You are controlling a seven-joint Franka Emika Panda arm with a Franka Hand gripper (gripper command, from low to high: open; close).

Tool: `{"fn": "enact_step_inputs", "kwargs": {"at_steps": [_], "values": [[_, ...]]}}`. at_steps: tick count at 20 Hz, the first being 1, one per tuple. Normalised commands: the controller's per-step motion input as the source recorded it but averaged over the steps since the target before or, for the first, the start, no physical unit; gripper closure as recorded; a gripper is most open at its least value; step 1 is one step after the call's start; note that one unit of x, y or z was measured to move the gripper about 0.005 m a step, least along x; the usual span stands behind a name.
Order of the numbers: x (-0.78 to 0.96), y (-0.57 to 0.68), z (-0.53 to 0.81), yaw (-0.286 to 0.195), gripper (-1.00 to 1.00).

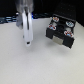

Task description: Open the kcup holder, insert the kcup into the holder, and close the kcup holder

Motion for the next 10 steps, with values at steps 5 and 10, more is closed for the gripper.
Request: {"fn": "enact_step_inputs", "kwargs": {"at_steps": [5, 10], "values": [[0.13, 0.54, 0.77, 0.004, 1.00], [0.12, 0.64, 0.62, 0.011, 1.00]]}}
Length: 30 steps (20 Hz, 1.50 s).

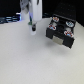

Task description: Open the kcup holder, insert the kcup into the holder, and close the kcup holder

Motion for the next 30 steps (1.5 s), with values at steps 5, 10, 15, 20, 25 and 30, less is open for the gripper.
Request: {"fn": "enact_step_inputs", "kwargs": {"at_steps": [5, 10, 15, 20, 25, 30], "values": [[0.10, 0.65, 0.47, 0.007, 1.00], [0.07, 0.64, 0.33, 0.009, 1.00], [0.07, 0.64, 0.25, 0.017, 1.00], [0.07, 0.65, 0.19, 0.021, 1.00], [0.10, 0.65, 0.20, 0.019, 1.00], [0.10, 0.19, 0.02, 0.003, 1.00]]}}
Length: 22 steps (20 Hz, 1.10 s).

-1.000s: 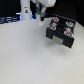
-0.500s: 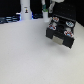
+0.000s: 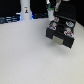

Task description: Open the kcup holder, insert the kcup into the holder, and close the kcup holder

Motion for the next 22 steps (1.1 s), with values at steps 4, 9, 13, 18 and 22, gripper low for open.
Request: {"fn": "enact_step_inputs", "kwargs": {"at_steps": [4, 9, 13, 18, 22], "values": [[0.06, 0.13, 0.02, 0.001, 1.00], [0.22, 0.15, 0.04, 0.000, 1.00], [0.37, 0.19, 0.19, 0.000, 1.00], [0.53, 0.51, 0.34, -0.013, 1.00], [0.49, 0.48, 0.22, -0.039, 1.00]]}}
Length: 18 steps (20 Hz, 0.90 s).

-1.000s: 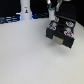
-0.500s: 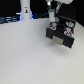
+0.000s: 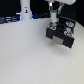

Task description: Open the kcup holder, insert the kcup into the holder, and close the kcup holder

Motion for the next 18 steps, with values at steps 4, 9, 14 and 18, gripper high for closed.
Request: {"fn": "enact_step_inputs", "kwargs": {"at_steps": [4, 9, 14, 18], "values": [[0.08, 0.10, 0.01, 0.003, 1.00], [0.04, 0.56, 0.00, 0.033, 1.00], [0.11, 0.49, -0.01, 0.035, 1.00], [0.07, 0.19, 0.00, 0.017, 1.00]]}}
